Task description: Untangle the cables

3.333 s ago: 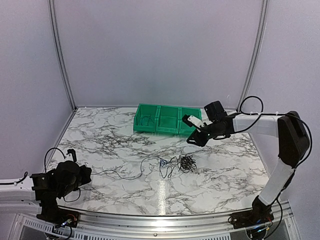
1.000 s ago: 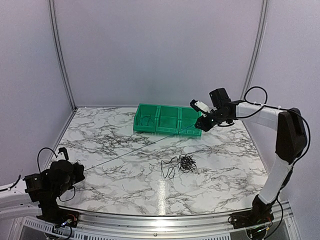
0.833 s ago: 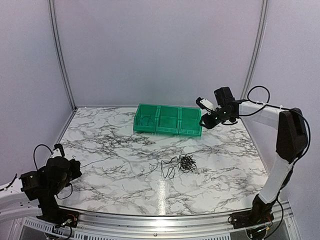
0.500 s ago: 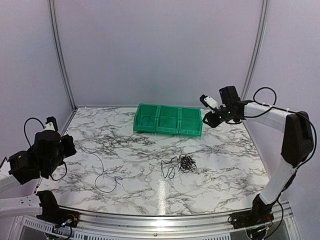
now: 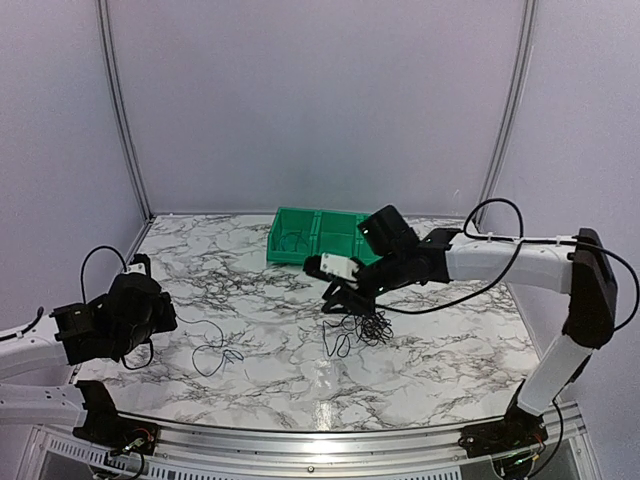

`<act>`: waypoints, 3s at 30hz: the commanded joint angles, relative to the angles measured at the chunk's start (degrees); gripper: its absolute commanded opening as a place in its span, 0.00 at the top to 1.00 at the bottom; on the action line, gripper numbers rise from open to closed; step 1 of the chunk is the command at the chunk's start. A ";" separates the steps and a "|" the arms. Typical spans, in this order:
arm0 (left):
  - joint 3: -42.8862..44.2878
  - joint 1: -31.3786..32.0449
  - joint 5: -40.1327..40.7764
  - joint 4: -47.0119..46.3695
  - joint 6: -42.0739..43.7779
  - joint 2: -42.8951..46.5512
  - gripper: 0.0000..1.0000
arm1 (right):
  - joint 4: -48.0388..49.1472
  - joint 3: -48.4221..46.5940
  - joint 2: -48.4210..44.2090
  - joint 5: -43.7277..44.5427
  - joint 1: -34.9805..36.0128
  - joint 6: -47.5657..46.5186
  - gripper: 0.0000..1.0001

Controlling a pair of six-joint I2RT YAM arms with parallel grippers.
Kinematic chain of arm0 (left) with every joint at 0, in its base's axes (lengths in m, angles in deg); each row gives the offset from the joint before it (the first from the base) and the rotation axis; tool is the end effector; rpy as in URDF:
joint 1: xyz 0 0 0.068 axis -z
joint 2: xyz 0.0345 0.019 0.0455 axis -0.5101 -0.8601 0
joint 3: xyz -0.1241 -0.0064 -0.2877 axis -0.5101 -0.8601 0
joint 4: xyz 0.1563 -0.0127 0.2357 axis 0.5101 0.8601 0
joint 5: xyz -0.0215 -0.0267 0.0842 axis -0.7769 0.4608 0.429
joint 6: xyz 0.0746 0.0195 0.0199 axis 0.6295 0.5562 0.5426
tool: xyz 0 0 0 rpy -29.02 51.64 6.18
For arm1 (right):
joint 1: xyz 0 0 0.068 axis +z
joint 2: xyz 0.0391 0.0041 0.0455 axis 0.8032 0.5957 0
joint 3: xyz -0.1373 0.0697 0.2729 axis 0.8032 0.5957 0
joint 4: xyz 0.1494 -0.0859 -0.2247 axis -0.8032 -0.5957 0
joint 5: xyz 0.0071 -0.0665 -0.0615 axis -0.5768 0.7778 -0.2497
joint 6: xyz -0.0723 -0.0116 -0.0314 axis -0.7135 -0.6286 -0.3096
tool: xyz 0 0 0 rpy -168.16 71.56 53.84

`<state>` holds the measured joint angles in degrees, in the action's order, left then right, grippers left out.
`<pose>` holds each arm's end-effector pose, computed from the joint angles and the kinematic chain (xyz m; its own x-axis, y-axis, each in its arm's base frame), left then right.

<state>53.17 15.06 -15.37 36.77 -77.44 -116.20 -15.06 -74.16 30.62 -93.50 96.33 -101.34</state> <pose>0.1601 -0.1042 0.2408 -0.4494 -0.2546 -0.8563 -0.0853 0.9664 -0.2426 0.2779 0.2935 0.2638 -0.0471 -0.6849 -0.7271 -0.9775 0.1815 -0.1077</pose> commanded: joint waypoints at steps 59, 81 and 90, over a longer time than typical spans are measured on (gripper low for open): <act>-3.37 3.22 -43.12 -41.81 13.09 -9.01 0.42 | -7.43 -28.66 19.57 13.15 12.60 9.91 1.00; 6.67 3.68 -50.47 -47.54 14.56 -31.66 0.50 | -6.83 -27.43 16.27 13.16 8.79 11.82 1.00; 7.31 3.67 -43.26 -47.93 15.08 -33.93 0.63 | -6.87 -26.41 14.72 10.56 8.79 12.20 1.00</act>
<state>60.07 18.63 -62.88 -9.15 -63.11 -148.77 -23.12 -101.08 47.74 -81.09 105.27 -90.28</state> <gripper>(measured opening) 0.399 0.020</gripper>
